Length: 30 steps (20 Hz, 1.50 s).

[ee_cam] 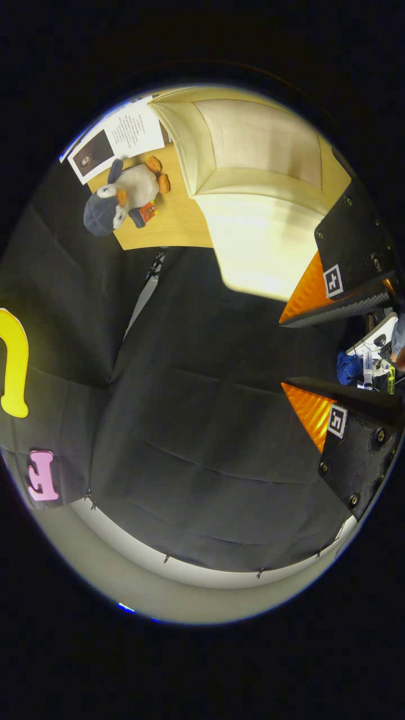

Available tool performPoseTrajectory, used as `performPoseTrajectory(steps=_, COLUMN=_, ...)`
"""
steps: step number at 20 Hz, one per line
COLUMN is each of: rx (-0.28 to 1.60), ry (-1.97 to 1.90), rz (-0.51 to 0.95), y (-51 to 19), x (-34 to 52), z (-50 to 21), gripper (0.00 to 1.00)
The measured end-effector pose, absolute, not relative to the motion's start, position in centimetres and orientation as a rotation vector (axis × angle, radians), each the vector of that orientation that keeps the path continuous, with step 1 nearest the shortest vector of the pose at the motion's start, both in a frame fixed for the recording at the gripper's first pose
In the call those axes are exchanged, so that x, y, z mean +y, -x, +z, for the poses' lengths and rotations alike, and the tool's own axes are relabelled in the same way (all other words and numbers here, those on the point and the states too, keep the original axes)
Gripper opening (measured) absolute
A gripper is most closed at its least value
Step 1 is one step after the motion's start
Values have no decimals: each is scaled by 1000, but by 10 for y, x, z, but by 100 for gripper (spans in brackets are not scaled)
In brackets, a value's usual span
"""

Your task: Open the storage box then place both shoes into the box .Put the left shoe in first, then the right shoe, with the right side of both shoes facing outward in a uniform manner.

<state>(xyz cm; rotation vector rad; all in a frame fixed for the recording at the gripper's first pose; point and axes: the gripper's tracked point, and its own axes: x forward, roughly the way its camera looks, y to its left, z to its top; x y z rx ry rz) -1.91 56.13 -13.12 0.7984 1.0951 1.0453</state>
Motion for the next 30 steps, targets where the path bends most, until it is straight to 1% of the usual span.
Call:
performPoseTrajectory(steps=1, rx=1077, ry=-746, rz=1033, y=17, x=552, z=-136, gripper=55)
performPoseTrajectory(steps=2, rx=1051, ry=-686, rz=1026, y=15, x=543, z=-141, gripper=63)
performPoseTrajectory(steps=3, rx=1022, ry=-630, rz=1019, y=12, x=534, z=-144, gripper=75)
performPoseTrajectory(steps=5, rx=984, ry=-541, rz=994, y=8, x=512, z=-155, gripper=75)
performPoseTrajectory(steps=6, rx=972, ry=-518, rz=981, y=6, x=499, z=-156, gripper=79)
performPoseTrajectory(steps=7, rx=963, ry=-508, rz=970, y=2, x=485, z=-155, gripper=97)
performPoseTrajectory(steps=12, rx=913, ry=-454, rz=851, y=-21, x=420, z=-171, gripper=97)
performPoseTrajectory(steps=16, rx=911, ry=-367, rz=690, y=-42, x=341, z=-203, gripper=97)
performPoseTrajectory(steps=21, rx=982, ry=-393, rz=524, y=-49, x=261, z=-240, gripper=97)
performPoseTrajectory(steps=26, rx=1049, ry=-249, rz=404, y=-36, x=192, z=-286, gripper=95)
performPoseTrajectory(steps=28, rx=1077, ry=-196, rz=380, y=-27, x=172, z=-302, gripper=95)
performPoseTrajectory(steps=30, rx=1128, ry=-184, rz=372, y=-15, x=163, z=-319, gripper=91)
